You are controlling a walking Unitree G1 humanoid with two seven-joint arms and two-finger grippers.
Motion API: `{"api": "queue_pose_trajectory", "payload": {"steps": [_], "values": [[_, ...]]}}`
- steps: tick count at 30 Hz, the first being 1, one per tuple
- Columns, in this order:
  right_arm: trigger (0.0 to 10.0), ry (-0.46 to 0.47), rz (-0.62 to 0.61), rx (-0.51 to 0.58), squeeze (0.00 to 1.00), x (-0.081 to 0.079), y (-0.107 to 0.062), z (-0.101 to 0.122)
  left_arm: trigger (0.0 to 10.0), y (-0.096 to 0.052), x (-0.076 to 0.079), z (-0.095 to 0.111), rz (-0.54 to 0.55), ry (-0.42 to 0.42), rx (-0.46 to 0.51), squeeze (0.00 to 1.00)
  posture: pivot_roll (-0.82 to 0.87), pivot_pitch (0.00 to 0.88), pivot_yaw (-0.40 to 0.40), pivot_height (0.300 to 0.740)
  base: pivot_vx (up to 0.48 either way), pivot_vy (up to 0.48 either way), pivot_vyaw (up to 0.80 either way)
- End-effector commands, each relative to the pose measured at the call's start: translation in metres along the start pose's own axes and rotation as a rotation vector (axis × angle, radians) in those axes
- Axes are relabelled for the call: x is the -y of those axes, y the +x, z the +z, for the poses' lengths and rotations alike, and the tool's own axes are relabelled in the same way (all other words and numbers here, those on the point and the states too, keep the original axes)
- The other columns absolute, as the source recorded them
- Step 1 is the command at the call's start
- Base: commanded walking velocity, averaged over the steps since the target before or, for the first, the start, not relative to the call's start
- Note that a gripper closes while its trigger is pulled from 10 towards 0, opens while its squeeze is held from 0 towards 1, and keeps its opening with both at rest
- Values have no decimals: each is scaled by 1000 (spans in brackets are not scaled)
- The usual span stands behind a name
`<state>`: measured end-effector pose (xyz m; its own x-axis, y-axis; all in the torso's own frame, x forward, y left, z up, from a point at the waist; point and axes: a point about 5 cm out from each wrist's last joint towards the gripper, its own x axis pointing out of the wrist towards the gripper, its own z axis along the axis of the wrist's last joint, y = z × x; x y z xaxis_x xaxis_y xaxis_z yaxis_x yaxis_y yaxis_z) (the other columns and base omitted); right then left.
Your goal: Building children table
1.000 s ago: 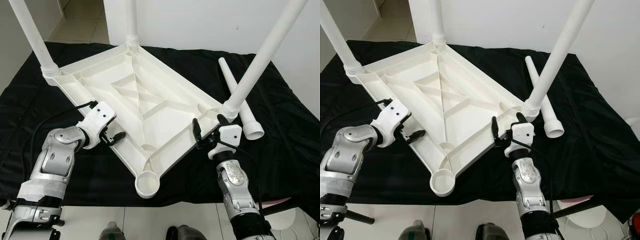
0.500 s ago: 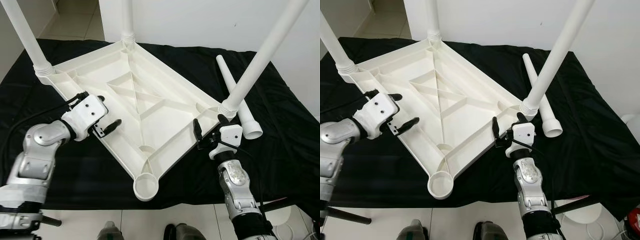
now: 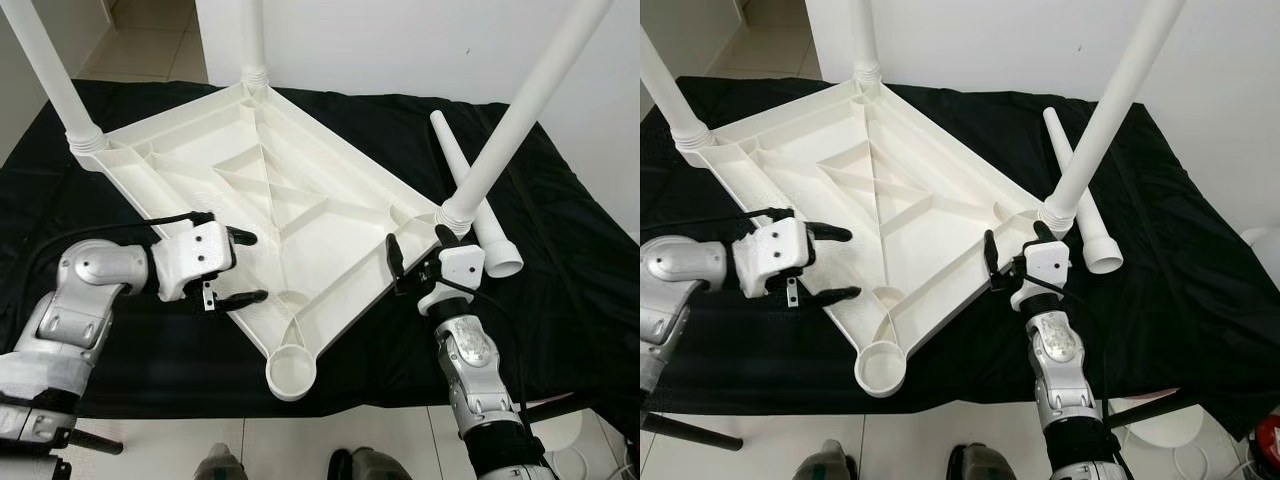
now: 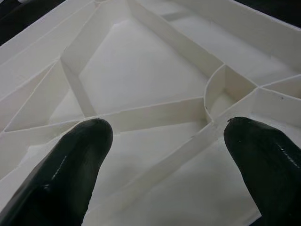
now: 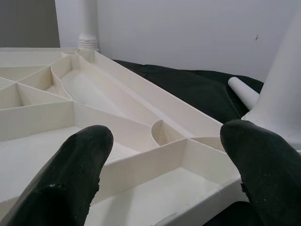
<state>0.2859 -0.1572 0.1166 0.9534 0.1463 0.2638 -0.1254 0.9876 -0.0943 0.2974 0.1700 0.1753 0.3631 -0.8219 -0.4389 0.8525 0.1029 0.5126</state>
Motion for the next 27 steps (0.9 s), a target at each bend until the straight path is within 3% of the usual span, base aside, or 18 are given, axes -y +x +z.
{"api": "queue_pose_trajectory", "payload": {"steps": [1,3,4,12,17,22,23,25,27], "values": [[10000,-2,11,9,0,-2,3,2,10000,6,-1,-10,-25,42,-76,0,120,41,-36,740,0,0,0],[10000,-2,11,9,0,-2,3,2,10000,6,-1,-10,-25,42,-76,0,120,41,-36,740,0,0,0],[10000,-2,9,16,0,-2,4,3,10000,13,-7,-20,-12,69,-154,0,115,40,-30,740,0,0,0],[10000,1,-9,29,0,-1,5,5,10000,25,-14,-30,-40,79,-207,0,105,39,-12,740,0,0,0],[10000,0,-12,32,0,-2,5,5,10000,31,-12,-35,-87,107,-235,0,101,38,-6,740,0,0,0],[10000,-6,-8,36,0,-3,8,6,10000,48,-1,-37,-197,143,-222,0,97,38,2,740,0,0,0],[10000,-8,-7,37,0,-3,8,6,9490,52,5,-37,-238,150,-206,0,92,38,5,740,0,0,0],[10000,-8,-7,37,0,-3,8,6,9490,52,5,-37,-238,150,-206,0,92,38,5,740,0,0,0],[10000,-8,-9,37,0,-4,7,6,7098,58,19,-36,-324,118,-167,0,86,43,9,740,0,0,0]]}}
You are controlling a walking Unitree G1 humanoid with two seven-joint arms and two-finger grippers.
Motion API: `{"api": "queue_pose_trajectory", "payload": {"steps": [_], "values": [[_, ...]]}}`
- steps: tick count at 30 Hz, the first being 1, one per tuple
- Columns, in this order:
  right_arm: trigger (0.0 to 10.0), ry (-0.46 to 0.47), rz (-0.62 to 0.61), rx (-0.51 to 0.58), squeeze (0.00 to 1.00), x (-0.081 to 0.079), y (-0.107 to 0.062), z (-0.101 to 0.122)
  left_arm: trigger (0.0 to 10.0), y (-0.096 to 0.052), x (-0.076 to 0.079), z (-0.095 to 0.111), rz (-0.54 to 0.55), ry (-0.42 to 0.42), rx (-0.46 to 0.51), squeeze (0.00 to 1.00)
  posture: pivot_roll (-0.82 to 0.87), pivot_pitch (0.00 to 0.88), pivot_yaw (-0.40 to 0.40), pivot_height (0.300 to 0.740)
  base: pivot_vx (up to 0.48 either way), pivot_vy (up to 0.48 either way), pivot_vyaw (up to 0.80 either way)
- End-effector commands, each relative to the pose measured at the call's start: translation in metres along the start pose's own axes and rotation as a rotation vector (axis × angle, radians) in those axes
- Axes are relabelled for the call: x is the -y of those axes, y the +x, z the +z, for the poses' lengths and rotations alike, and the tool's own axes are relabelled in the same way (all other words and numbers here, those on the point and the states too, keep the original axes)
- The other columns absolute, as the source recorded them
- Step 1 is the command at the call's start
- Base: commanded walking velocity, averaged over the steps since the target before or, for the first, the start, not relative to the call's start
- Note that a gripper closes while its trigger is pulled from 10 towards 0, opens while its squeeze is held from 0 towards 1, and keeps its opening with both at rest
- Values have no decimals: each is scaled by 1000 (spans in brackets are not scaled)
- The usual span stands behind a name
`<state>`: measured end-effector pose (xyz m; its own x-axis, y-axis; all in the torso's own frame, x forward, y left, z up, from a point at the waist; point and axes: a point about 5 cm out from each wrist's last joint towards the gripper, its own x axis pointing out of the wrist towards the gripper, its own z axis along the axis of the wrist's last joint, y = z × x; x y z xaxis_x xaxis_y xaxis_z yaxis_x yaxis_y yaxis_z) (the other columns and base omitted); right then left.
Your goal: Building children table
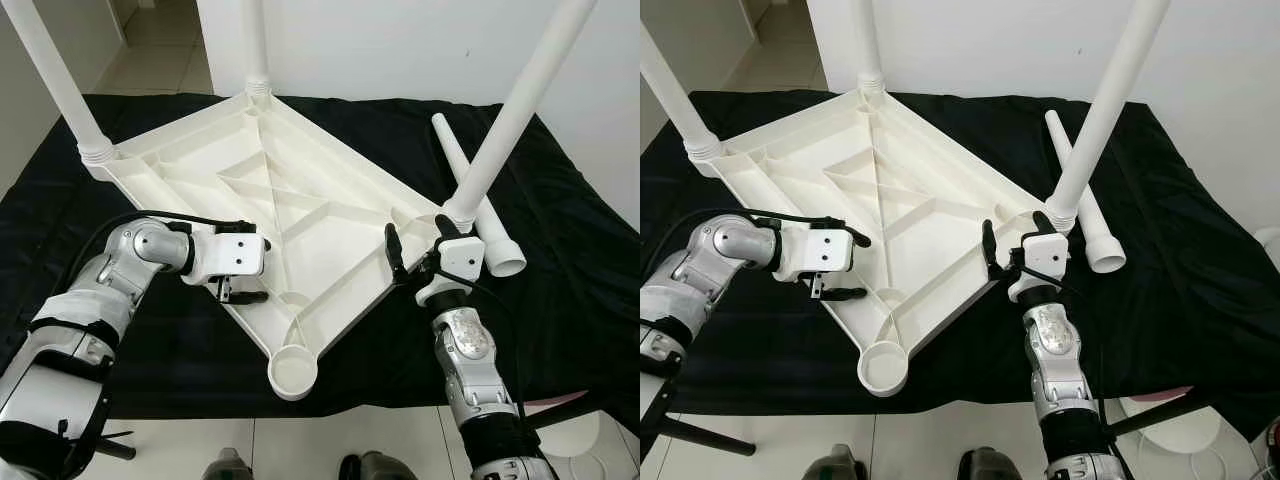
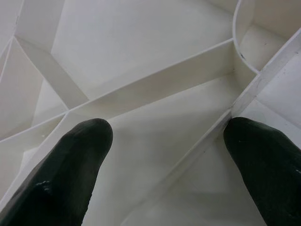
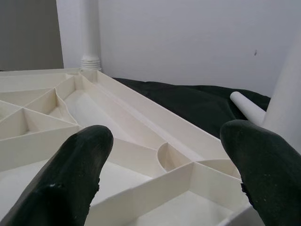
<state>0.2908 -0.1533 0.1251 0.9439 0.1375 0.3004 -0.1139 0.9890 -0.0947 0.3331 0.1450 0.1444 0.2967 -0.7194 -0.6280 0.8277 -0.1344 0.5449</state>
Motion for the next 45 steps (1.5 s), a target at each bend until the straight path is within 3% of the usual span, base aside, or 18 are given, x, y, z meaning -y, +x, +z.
{"api": "queue_pose_trajectory", "payload": {"steps": [1,4,5,6,7,12,27,28,30,31,38,43,44,45], "values": [[10000,-4,0,-3,0,-1,-2,-2,4824,19,37,-3,-217,-81,51,0,87,42,10,740,0,0,0],[10000,-3,-1,-5,0,-2,-3,-2,4824,19,41,-1,-247,-104,78,0,86,44,10,740,0,0,0],[10000,-2,-1,-8,0,-2,-4,-2,3176,19,45,1,-272,-124,106,0,88,47,9,740,0,0,0],[10000,-2,-1,-8,0,-2,-4,-2,3176,19,45,1,-272,-124,106,0,88,47,9,740,0,0,0],[10000,-2,-1,-11,0,-2,-5,-3,0,18,48,3,-306,-147,136,0,90,49,10,740,0,0,0],[10000,-1,2,-15,0,-4,-6,-4,0,16,57,5,-394,-185,195,0,96,53,10,740,0,0,0],[10000,3,15,-22,0,-8,-8,-5,0,12,77,9,-499,-209,232,0,90,52,19,740,0,0,0],[10000,3,16,-23,0,-8,-9,-5,1725,11,76,11,-500,-214,243,0,85,51,22,740,0,0,0],[10000,3,16,-23,0,-9,-10,-6,1725,11,75,12,-499,-216,251,0,84,50,23,740,0,0,0],[10000,3,15,-24,0,-9,-10,-6,10000,10,71,13,-497,-229,261,1000,83,49,24,740,0,0,0],[10000,2,16,-25,0,-10,-12,-6,10000,1,49,18,-466,-290,303,1000,80,46,26,740,0,0,0],[10000,3,20,-24,0,-10,-13,-6,10000,-5,37,18,-425,-278,302,1000,82,45,26,740,0,0,0],[10000,8,32,-23,0,-11,-14,-5,10000,-5,36,17,-421,-271,288,863,82,44,26,740,0,0,0],[10000,21,50,-19,0,-14,-14,-3,10000,-5,34,16,-416,-256,272,0,82,44,28,740,0,0,0]]}}
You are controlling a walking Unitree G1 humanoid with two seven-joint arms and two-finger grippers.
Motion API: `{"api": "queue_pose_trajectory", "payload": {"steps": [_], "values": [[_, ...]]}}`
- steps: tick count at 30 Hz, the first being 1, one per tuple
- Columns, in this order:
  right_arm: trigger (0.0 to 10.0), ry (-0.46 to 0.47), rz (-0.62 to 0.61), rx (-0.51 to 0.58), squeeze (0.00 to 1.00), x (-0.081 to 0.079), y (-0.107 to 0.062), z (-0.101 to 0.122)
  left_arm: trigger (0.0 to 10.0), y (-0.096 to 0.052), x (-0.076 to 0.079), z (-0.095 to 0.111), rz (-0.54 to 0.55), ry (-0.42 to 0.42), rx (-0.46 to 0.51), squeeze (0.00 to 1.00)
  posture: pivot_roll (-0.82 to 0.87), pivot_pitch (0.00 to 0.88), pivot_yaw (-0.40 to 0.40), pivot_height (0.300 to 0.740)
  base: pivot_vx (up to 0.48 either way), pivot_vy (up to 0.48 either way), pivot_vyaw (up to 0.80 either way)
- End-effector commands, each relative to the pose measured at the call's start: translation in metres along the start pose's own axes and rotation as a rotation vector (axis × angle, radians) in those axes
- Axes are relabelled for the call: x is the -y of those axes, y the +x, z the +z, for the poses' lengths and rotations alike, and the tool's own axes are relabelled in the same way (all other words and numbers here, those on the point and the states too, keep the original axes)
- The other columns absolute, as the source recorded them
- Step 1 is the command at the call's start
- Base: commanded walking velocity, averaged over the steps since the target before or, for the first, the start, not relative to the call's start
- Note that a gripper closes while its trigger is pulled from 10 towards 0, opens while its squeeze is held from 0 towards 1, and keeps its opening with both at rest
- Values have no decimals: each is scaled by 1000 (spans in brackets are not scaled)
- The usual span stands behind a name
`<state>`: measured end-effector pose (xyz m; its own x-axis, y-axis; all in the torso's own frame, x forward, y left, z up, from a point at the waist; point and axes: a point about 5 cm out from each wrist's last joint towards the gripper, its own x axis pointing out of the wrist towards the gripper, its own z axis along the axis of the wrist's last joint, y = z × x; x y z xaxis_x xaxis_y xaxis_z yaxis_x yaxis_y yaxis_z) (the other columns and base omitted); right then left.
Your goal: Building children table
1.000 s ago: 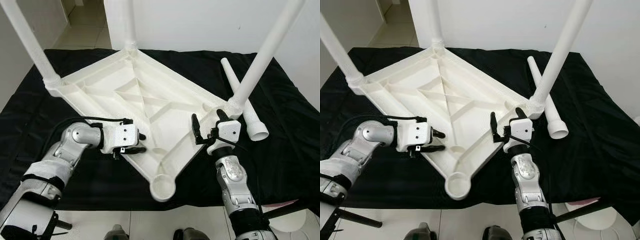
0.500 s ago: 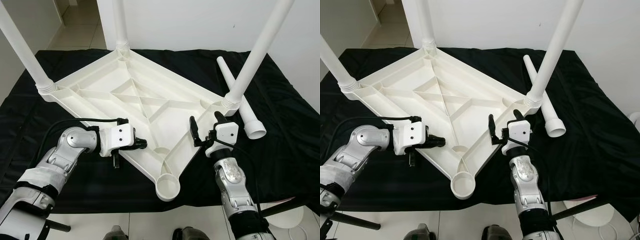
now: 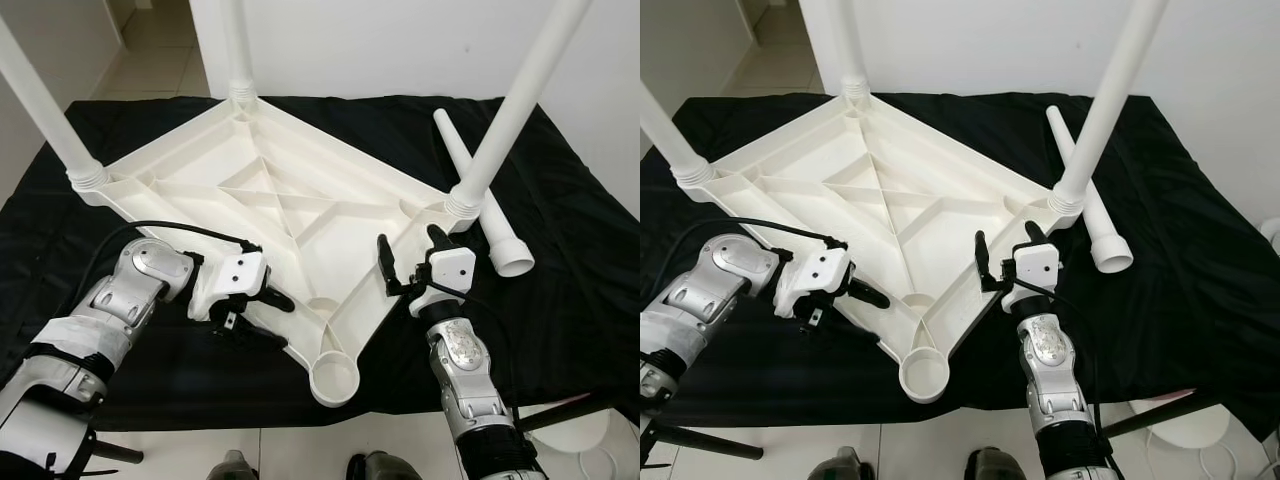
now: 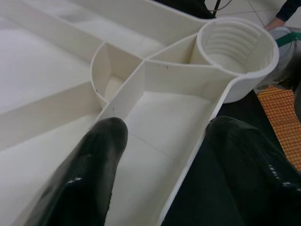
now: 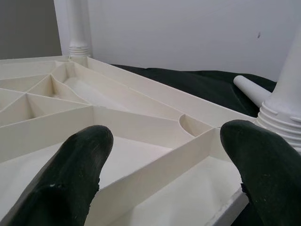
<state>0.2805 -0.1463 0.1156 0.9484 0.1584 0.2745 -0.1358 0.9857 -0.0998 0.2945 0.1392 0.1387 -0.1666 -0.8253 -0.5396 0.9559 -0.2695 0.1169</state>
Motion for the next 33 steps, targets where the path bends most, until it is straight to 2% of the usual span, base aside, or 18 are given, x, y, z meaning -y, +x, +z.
{"api": "queue_pose_trajectory", "payload": {"steps": [1,9,10,11,13,18,21,26,28,33], "values": [[10000,19,28,6,0,-5,-3,2,10000,-3,0,-3,-30,10,-41,0,82,44,28,740,0,0,0],[10000,115,147,36,0,-20,-12,16,10000,-7,-13,3,26,37,-56,0,65,50,39,740,0,0,0],[10000,142,149,37,0,-21,-14,18,10000,-13,-20,8,54,36,-44,0,63,53,39,740,0,0,0],[10000,142,149,37,0,-21,-14,18,10000,-13,-20,8,54,36,-44,0,63,53,39,740,0,0,0],[10000,158,151,33,0,-23,-18,18,10000,-29,-32,20,95,21,1,0,58,56,42,740,0,0,0],[10000,154,155,24,0,-25,-21,17,10000,-40,-38,28,117,35,39,0,57,57,43,740,0,0,0],[10000,152,160,14,0,-25,-23,15,10000,-52,-47,39,138,21,89,0,52,61,43,740,0,0,0],[10000,154,163,11,0,-25,-23,16,10000,-46,-48,34,143,29,50,0,48,63,43,740,0,0,0],[10000,155,168,9,0,-24,-23,17,10000,-36,-46,23,152,40,-18,0,48,64,41,740,0,0,0],[10000,155,168,-4,0,-23,-25,17,10000,-28,-46,10,167,51,-105,0,47,68,40,740,0,0,0]]}}
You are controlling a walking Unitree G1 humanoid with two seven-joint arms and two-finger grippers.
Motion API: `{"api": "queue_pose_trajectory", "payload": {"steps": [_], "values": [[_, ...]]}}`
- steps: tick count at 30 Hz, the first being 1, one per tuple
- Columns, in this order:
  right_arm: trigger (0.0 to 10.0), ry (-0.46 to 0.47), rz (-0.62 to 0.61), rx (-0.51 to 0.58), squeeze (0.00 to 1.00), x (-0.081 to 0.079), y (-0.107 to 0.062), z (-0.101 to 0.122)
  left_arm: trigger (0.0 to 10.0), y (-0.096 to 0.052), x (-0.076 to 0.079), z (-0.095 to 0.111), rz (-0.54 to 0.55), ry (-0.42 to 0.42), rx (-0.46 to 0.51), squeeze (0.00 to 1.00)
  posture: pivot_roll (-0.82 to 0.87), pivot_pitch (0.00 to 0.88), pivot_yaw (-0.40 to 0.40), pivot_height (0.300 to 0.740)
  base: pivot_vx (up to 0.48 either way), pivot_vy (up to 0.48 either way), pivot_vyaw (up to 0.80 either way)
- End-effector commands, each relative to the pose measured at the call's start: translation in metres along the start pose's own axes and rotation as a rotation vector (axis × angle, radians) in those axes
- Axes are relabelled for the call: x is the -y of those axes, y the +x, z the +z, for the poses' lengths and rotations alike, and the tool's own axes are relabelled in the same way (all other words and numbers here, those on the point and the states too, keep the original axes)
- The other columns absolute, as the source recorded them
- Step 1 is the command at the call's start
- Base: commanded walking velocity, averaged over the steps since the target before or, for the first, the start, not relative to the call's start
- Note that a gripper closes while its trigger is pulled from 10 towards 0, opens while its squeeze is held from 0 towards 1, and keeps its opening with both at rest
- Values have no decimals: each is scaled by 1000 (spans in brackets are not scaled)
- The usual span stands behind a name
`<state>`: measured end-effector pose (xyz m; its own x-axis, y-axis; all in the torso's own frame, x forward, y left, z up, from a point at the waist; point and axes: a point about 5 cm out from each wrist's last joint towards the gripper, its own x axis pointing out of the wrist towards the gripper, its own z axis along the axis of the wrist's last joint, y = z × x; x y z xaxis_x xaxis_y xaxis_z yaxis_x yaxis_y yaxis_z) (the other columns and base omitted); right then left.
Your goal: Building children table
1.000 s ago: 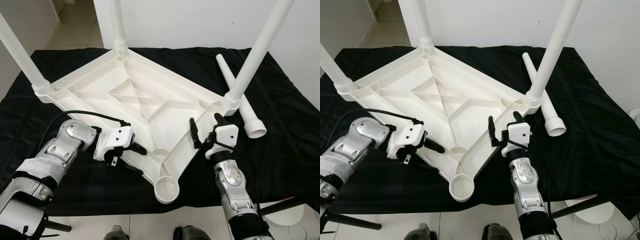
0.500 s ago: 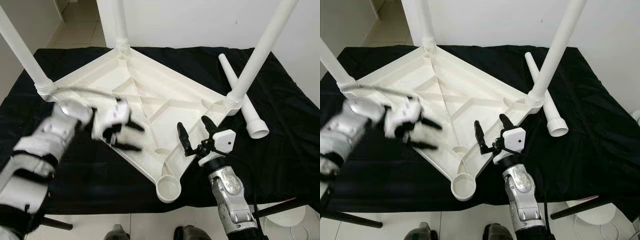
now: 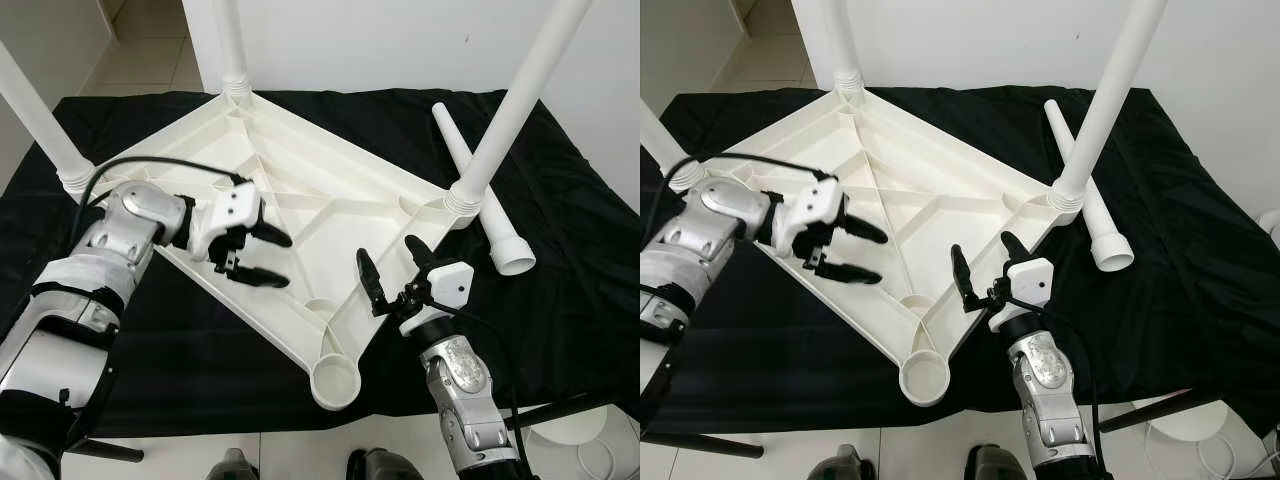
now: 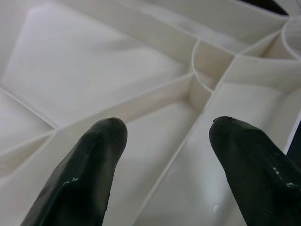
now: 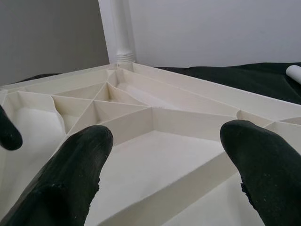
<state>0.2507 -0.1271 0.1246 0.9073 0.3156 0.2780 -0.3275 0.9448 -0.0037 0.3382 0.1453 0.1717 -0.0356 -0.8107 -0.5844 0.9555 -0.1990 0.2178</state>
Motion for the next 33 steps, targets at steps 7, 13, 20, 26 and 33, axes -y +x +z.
{"api": "queue_pose_trajectory", "payload": {"steps": [7,13,20,26,33], "values": [[10000,8,3,-20,0,0,-4,0,10000,8,-2,-19,107,6,-146,0,43,73,40,740,0,0,0],[10000,5,-1,-20,0,1,-4,1,10000,12,-7,-24,185,29,-211,0,36,81,39,740,0,0,0],[10000,-4,-11,-22,0,3,-3,2,10000,14,-17,-28,324,16,-285,0,32,86,37,740,0,0,0],[10000,-15,-19,-28,0,8,-2,3,0,13,-14,-33,297,-4,-274,0,35,75,27,740,0,0,0],[10000,-29,-16,-21,0,11,3,4,0,13,-15,-35,325,-6,-277,0,36,64,14,740,0,0,0]]}}
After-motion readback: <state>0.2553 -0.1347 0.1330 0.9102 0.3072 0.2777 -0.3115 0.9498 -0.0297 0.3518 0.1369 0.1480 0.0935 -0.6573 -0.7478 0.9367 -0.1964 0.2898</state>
